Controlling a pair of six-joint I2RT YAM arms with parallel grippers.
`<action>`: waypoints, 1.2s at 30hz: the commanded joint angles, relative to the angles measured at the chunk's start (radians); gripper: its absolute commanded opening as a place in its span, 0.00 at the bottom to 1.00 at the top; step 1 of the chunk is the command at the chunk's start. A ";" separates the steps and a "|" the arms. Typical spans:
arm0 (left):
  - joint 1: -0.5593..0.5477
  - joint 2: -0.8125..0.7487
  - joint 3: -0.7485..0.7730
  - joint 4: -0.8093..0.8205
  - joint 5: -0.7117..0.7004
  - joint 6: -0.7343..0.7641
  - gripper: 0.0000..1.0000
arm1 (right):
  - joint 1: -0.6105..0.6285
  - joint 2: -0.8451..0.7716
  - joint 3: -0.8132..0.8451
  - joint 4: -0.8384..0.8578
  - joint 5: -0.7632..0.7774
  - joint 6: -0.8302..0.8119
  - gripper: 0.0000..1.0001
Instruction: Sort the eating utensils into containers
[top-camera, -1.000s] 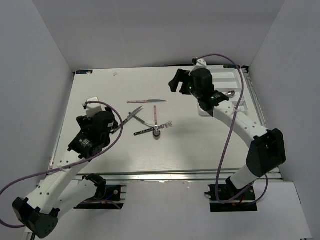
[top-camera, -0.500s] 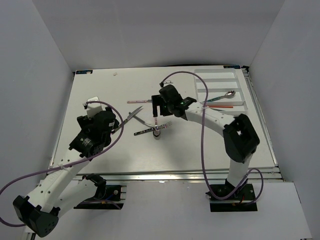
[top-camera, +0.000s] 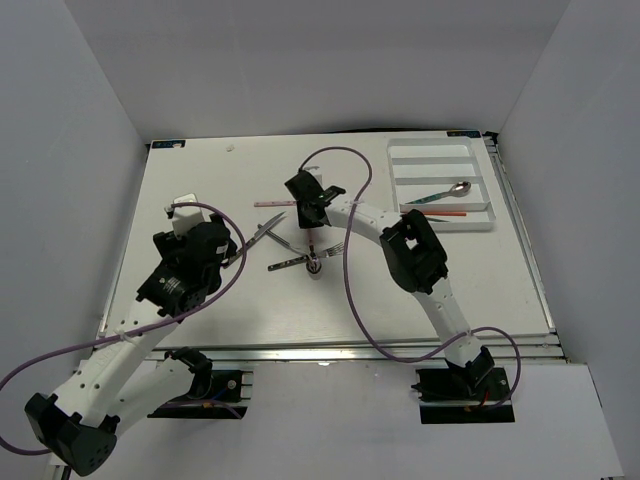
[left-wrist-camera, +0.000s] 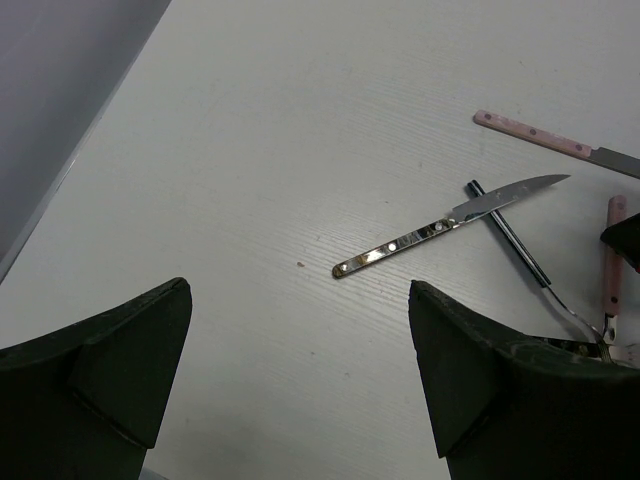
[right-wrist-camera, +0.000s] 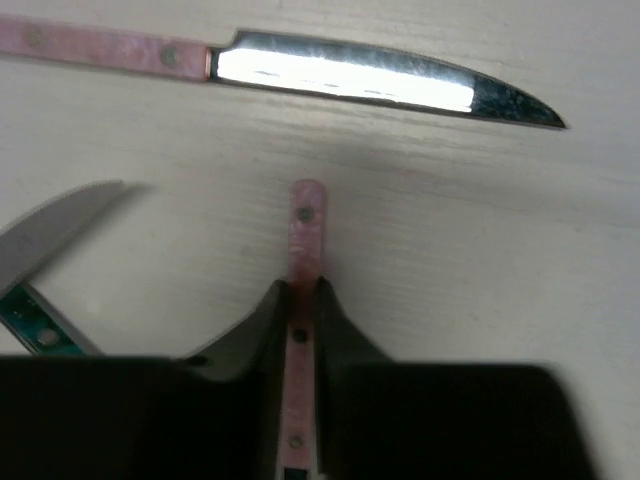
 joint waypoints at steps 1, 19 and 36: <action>0.000 -0.021 0.002 0.001 0.009 0.007 0.98 | -0.004 0.026 0.008 -0.068 0.018 0.028 0.01; 0.000 -0.037 -0.001 0.003 0.008 0.008 0.98 | -0.007 -0.442 -0.381 0.603 0.058 -0.182 0.00; 0.000 -0.012 0.000 0.001 0.002 0.005 0.98 | -0.030 -0.635 -0.555 0.890 0.416 -0.424 0.00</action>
